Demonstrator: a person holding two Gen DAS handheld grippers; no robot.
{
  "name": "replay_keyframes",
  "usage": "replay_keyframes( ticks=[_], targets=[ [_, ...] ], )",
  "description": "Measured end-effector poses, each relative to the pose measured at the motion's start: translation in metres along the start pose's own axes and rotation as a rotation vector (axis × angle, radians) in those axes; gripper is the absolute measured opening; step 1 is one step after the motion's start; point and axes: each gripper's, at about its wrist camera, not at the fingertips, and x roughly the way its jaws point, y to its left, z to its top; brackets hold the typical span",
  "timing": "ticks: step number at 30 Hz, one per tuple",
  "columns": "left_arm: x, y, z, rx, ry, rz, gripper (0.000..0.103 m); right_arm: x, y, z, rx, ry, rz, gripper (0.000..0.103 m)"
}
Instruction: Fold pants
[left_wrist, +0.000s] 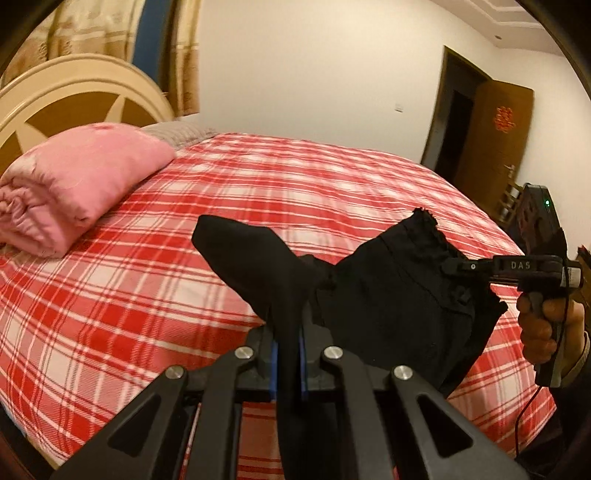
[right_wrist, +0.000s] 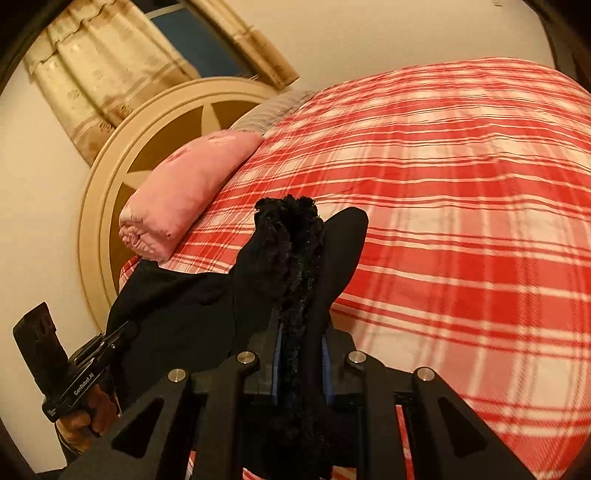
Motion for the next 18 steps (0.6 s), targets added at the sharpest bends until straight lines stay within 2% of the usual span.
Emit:
replay_keyframes(
  ticks=[9,18],
  targets=[
    [0.008,0.040,-0.004,-0.052,0.033,0.048,0.008,0.056,0.019,0.015,-0.039,0.062,0.028,0.017],
    [0.027,0.061,-0.007,-0.087,0.064,0.059,0.008,0.082,0.016,0.022,-0.043,0.092,0.025,0.017]
  ],
)
